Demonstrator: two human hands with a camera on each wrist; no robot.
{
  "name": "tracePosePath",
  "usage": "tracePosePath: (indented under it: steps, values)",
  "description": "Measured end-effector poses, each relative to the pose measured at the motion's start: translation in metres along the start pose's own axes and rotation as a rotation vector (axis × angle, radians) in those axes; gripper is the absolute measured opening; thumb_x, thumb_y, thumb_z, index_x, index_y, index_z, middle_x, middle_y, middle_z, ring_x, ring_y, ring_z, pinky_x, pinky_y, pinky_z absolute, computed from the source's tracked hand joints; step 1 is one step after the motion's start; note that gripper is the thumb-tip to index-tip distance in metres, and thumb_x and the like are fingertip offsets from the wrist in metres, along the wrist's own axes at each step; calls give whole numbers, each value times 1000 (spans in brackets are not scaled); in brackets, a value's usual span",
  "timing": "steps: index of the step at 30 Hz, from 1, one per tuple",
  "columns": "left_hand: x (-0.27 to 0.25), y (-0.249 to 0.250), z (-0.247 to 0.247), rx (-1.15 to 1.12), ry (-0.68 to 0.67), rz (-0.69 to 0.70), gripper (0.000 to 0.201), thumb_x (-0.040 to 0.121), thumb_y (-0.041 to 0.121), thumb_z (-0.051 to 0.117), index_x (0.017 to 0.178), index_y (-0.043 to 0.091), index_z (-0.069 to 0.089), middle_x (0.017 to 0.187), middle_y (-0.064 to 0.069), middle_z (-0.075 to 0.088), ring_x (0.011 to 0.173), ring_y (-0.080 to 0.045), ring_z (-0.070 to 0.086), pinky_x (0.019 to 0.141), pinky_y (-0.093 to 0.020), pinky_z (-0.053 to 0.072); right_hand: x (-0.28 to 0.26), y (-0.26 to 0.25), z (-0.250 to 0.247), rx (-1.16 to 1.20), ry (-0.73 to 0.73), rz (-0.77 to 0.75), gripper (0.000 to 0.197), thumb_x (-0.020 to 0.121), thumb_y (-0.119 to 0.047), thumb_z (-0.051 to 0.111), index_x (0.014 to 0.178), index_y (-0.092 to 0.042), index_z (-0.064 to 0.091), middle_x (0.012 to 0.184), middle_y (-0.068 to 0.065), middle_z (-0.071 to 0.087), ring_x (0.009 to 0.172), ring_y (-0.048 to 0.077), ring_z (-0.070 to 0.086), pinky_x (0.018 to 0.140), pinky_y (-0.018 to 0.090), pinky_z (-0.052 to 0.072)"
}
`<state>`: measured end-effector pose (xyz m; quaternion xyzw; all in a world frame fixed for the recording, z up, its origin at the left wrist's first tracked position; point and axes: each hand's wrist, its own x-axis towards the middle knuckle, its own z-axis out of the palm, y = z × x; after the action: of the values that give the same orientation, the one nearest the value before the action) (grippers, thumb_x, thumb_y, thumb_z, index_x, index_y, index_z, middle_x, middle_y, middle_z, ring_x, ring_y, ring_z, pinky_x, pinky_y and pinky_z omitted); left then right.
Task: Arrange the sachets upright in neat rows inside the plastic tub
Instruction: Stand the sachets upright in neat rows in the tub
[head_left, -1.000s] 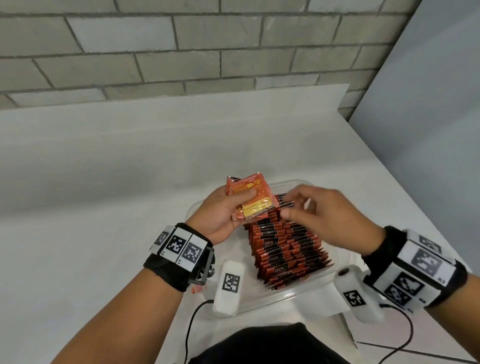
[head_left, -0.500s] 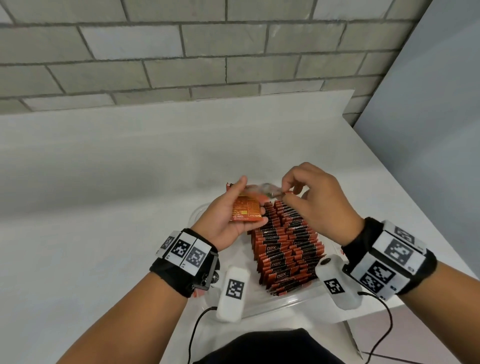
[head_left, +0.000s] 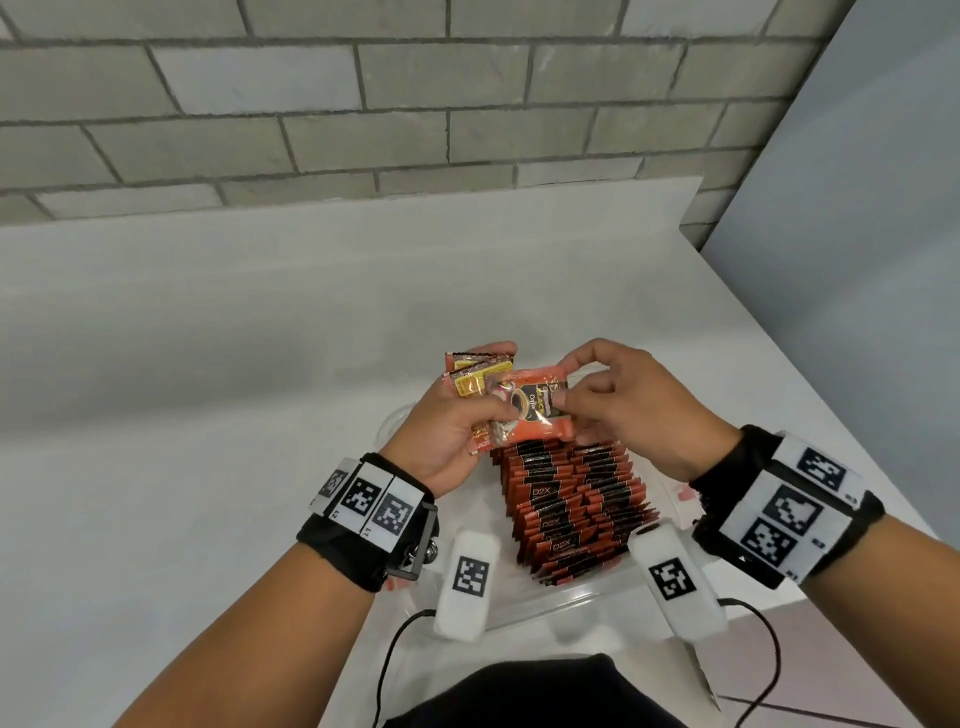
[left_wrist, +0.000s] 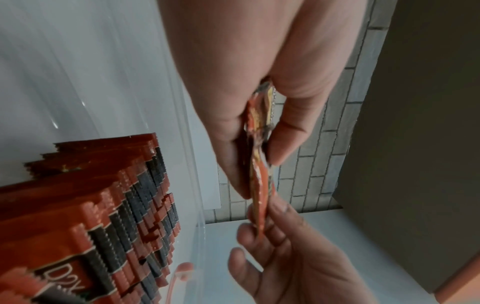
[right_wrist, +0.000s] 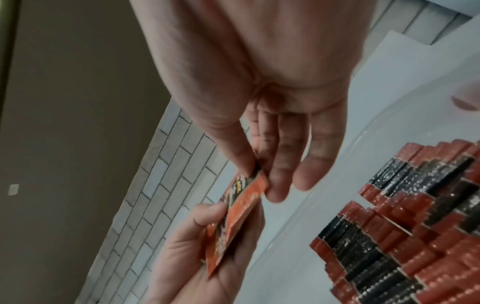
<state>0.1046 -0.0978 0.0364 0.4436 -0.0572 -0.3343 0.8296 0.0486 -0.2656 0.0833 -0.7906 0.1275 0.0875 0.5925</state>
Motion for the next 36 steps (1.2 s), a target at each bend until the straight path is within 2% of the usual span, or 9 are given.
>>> tracePosePath:
  steps: [6, 10, 13, 17, 22, 26, 30, 33, 36]
  values:
    - [-1, -3, -3, 39, 31, 15, 51, 73, -20, 62, 112, 12, 59, 105, -19, 63, 93, -29, 65, 74, -36, 57, -3, 1, 4, 119, -54, 4, 21, 87, 0, 62, 105, -12, 60, 95, 11, 66, 83, 21, 70, 65, 30, 60]
    - [-2, 2, -5, -38, 86, -50, 40, 74, 14, 70, 112, 11, 59, 92, -15, 67, 80, -27, 67, 68, -35, 56, -7, -2, -9, -13, -16, -92, 21, 89, -2, 60, 100, -20, 63, 97, 9, 68, 80, 17, 69, 60, 24, 56]
    - [-1, 5, -10, -97, 154, -77, 44, 75, 27, 65, 115, 10, 57, 79, -10, 62, 65, -23, 60, 60, -33, 53, -17, -2, -23, -284, -162, -166, 20, 89, -9, 61, 99, -25, 67, 93, -3, 70, 79, 6, 65, 65, 17, 50]
    - [0, 3, -13, -92, 177, -84, 42, 80, 25, 65, 117, 9, 57, 79, -10, 62, 64, -23, 59, 59, -33, 54, -34, 8, -26, -609, -466, -170, 19, 91, -13, 60, 105, -21, 69, 86, -26, 64, 81, -6, 57, 72, 9, 43]
    - [1, 3, -13, -46, 172, -104, 33, 88, 22, 60, 118, 10, 58, 81, -10, 63, 65, -23, 59, 62, -34, 53, -45, 26, -13, -742, -601, -168, 21, 93, -10, 57, 105, -24, 67, 90, -21, 64, 84, -4, 60, 78, 14, 47]
    - [1, 3, -11, -28, 181, -107, 31, 89, 21, 59, 118, 10, 58, 80, -10, 63, 63, -23, 60, 62, -34, 53, -45, 42, 0, -946, -516, -192, 23, 92, -17, 59, 113, -26, 62, 101, -16, 59, 85, -3, 50, 76, 10, 39]
    - [1, 3, -11, -15, 195, -105, 31, 88, 21, 59, 117, 11, 58, 81, -10, 63, 63, -23, 60, 63, -35, 53, -47, 45, 6, -1051, -451, -283, 8, 88, -19, 61, 90, -24, 56, 89, -17, 44, 83, 1, 41, 71, 16, 37]
    - [1, 3, -11, -10, 198, -105, 26, 90, 20, 58, 115, 11, 59, 80, -10, 63, 62, -23, 60, 62, -35, 53, -45, 48, 6, -1066, -461, -288, 19, 85, -15, 61, 78, -28, 50, 74, -18, 42, 72, -2, 40, 62, 14, 33]
    - [1, 3, -11, -13, 197, -104, 24, 91, 20, 57, 114, 11, 59, 80, -10, 63, 62, -23, 60, 62, -34, 53, -42, 52, 6, -1098, -468, -293, 14, 84, -14, 61, 77, -26, 61, 76, -18, 50, 73, 0, 42, 65, 13, 36]
